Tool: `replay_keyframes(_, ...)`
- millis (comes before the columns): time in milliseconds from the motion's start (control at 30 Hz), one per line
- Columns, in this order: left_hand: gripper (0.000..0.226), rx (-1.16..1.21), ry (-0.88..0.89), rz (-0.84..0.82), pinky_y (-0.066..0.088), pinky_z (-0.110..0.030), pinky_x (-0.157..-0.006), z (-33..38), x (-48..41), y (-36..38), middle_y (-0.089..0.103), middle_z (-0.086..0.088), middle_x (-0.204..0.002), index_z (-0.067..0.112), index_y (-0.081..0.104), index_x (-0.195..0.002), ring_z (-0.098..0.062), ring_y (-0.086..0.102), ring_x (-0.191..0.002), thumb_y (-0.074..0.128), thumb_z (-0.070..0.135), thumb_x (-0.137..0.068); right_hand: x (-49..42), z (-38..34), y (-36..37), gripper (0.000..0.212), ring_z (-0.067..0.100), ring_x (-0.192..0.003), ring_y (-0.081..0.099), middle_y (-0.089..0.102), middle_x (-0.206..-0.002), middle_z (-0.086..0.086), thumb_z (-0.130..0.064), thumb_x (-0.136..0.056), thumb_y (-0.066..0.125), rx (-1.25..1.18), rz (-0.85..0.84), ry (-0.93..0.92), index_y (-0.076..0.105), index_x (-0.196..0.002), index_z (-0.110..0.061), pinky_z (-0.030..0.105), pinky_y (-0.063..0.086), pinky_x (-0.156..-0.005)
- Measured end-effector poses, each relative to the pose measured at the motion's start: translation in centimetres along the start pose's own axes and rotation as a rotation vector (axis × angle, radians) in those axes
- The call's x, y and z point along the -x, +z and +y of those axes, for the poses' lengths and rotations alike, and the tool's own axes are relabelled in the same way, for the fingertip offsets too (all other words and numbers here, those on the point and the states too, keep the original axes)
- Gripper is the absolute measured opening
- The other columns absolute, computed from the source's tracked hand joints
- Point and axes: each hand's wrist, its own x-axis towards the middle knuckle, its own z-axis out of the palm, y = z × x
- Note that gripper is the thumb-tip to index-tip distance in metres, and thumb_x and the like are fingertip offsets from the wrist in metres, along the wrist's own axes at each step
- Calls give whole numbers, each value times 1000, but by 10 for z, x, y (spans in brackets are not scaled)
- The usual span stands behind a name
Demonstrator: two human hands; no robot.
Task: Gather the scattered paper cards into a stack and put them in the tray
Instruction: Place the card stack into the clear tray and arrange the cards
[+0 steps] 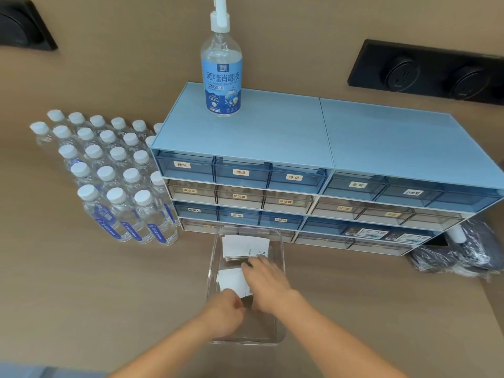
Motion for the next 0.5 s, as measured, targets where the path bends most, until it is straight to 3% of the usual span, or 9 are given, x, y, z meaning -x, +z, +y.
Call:
replay_keyframes(133, 17, -135, -11, 95, 45, -28, -71, -3, -4, -3, 59, -2, -80, 17, 55, -77, -27, 64, -89, 48, 24, -91, -6, 2, 6, 78, 31, -131, 39, 47, -136, 13, -16, -73, 80, -25, 1, 23, 40, -138, -4, 41, 33, -112)
replay_keyframes(200, 13, -46, -52, 155, 47, -25, -78, -9, 3, -11, 62, 3, -94, 20, 57, -95, -19, 62, -94, 52, 32, -92, 1, 6, 2, 96, 29, -140, 30, 36, -150, 11, -31, -73, 81, -263, -10, 85, 27, -149, -6, 38, 27, -117)
replay_keyframes(267, 27, 210, -105, 193, 45, -24, -83, -14, 8, -20, 60, 7, -100, 23, 52, -112, -17, 60, -98, 57, 40, -91, 10, 11, -9, 93, 23, -140, 34, 36, -153, 5, -39, -78, 76, -640, 11, 243, 26, -151, -9, 30, 28, -116)
replay_keyframes(300, 37, 373, -139, 203, 45, -27, -90, -15, 9, -23, 60, 6, -107, 23, 49, -119, -19, 59, -104, 59, 44, -90, 14, 14, -14, 81, 17, -128, 48, 47, -144, -1, -39, -82, 73, -809, 36, 333, 34, -147, -11, 23, 38, -109)
replay_keyframes(333, 47, 532, -170, 208, 44, -31, -99, -12, 8, -26, 59, 2, -118, 19, 47, -125, -21, 57, -112, 60, 47, -89, 16, 17, -17, 66, 7, -105, 59, 57, -125, -10, -38, -85, 70, -957, 51, 415, 43, -141, -14, 13, 48, -90)
replay_keyframes(367, 56, 664, -195, 207, 41, -36, -106, -6, 5, -27, 56, -3, -131, 17, 44, -132, -24, 53, -121, 59, 49, -90, 15, 19, -19, 57, -4, -82, 56, 56, -104, -18, -37, -88, 67, -1095, 57, 488, 48, -137, -15, 6, 48, -68)
replay_keyframes(400, 63, 745, -211, 204, 36, -38, -110, 3, 0, -29, 49, -6, -141, 15, 39, -139, -26, 47, -129, 57, 51, -90, 11, 20, -20, 54, -7, -71, 50, 52, -93, -19, -39, -90, 64, -1217, 50, 553, 49, -136, -15, 6, 42, -53)
replay_keyframes(500, 73, 653, -202, 237, 32, -36, -104, 36, -18, -29, 37, -8, -152, 10, 30, -148, -28, 37, -137, 46, 57, -93, -2, 17, -21, 58, 5, -75, 57, 61, -100, -8, -50, -91, 57, -1416, -13, 672, 47, -135, -14, 15, 39, -49)
